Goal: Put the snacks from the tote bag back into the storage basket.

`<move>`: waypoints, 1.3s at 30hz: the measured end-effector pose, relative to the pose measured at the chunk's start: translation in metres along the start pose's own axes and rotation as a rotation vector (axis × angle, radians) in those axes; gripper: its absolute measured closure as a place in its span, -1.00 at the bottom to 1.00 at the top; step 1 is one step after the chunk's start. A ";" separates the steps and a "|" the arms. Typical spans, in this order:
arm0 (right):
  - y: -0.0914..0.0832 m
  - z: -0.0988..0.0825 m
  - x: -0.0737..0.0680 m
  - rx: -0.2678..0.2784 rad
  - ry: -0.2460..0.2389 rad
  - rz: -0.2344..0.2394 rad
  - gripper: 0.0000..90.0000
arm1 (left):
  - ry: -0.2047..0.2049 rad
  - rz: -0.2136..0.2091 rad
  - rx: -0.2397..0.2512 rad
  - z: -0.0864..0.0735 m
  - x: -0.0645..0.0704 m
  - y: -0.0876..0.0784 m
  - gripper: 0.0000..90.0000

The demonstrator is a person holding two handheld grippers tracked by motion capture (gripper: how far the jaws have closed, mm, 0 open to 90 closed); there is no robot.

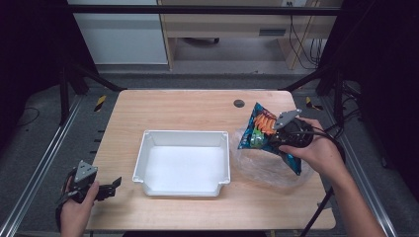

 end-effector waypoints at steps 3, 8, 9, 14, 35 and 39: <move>-0.003 0.004 -0.001 0.013 0.004 -0.003 -0.19 | -0.003 0.000 0.000 0.000 0.000 0.000 -0.93; -0.010 0.013 -0.005 0.033 0.005 -0.008 -0.19 | -0.009 0.001 0.005 0.000 0.000 0.000 -0.93; -0.011 0.015 -0.006 0.040 0.004 -0.007 -0.19 | -0.009 0.001 0.004 0.000 0.000 0.000 -0.93; -0.016 0.024 -0.009 0.061 0.006 -0.010 -0.19 | -0.005 0.003 -0.002 -0.001 0.000 0.000 -0.93; -0.031 0.059 -0.034 0.124 -0.062 -0.002 -0.19 | -0.004 0.008 -0.001 0.000 -0.002 -0.001 -0.93; -0.032 0.065 -0.040 0.127 -0.081 0.000 -0.19 | -0.005 0.010 -0.001 -0.001 -0.002 -0.002 -0.93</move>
Point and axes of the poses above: each handheld gripper's, and its own axes: y roughly forward along the jaws, z roughly out of its top, x roughly to its right, the point moved 7 cm from there along y, roughly forward along the jaws, and after that the axes turned 15 degrees about -z, right-handed, at the moved point
